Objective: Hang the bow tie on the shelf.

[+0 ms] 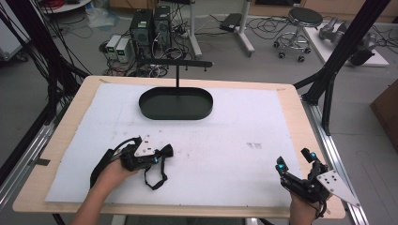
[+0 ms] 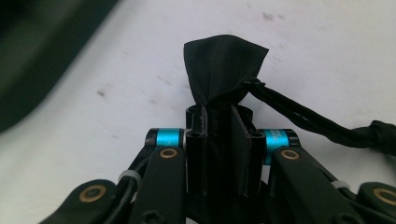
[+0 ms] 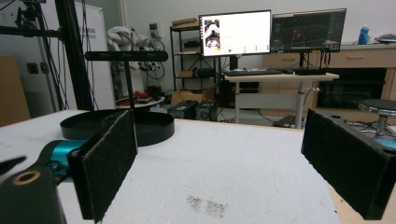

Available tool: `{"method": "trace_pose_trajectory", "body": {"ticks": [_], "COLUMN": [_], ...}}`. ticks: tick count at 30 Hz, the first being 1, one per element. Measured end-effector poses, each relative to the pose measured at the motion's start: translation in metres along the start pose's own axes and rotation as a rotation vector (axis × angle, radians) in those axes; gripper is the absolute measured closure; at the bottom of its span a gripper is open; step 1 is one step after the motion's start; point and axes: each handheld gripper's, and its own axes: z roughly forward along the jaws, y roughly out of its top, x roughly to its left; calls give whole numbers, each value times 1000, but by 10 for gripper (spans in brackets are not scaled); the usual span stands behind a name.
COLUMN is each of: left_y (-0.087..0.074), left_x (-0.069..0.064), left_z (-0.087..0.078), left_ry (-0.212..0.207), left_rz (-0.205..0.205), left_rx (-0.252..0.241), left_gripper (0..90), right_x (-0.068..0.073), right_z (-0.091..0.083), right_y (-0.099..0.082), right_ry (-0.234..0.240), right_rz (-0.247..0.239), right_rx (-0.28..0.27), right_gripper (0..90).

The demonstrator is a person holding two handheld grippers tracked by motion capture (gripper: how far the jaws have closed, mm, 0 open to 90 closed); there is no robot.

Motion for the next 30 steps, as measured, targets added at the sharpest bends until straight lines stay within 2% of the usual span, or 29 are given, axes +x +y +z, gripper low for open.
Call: {"method": "trace_pose_trajectory", "body": {"ticks": [7,8,9,10,12,15,17,21,23,26,28,30], "left_y": [10,11,11,14,16,17,18,20,22,26,28,29], "left_x": [-1,-1,-1,-1,0,1,2,9,11,22,29,37], "left_z": [-26,-28,-28,-34,-40,-49,-53,-60,-61,-64,-65,-65], "left_ry": [224,250,250,313,372,476,528,580,590,620,613,619], "left_rz": [35,36,36,47,53,26,0,-32,-38,-58,-93,-114], "left_rx": [-156,-175,-175,-212,-247,-346,-402,-494,-509,-576,-637,-665], "left_gripper": [768,768,769,770,770,771,771,771,771,771,771,771], "right_x": [1,2,2,2,2,2,2,4,5,7,8,8], "right_z": [3,4,4,4,5,5,6,6,7,7,8,8], "right_y": [-2,-2,-2,-2,-2,-3,-3,-3,-3,-3,-3,-4], "right_ry": [11,11,14,14,18,19,23,28,34,39,41,46], "right_rz": [-5,-9,-14,-17,-17,-16,-10,-6,-8,-9,-11,-13], "right_rx": [13,16,15,19,18,22,24,25,26,28,26,28], "right_gripper": [96,96,96,96,96,96,96,96,96,96,96,96]}}
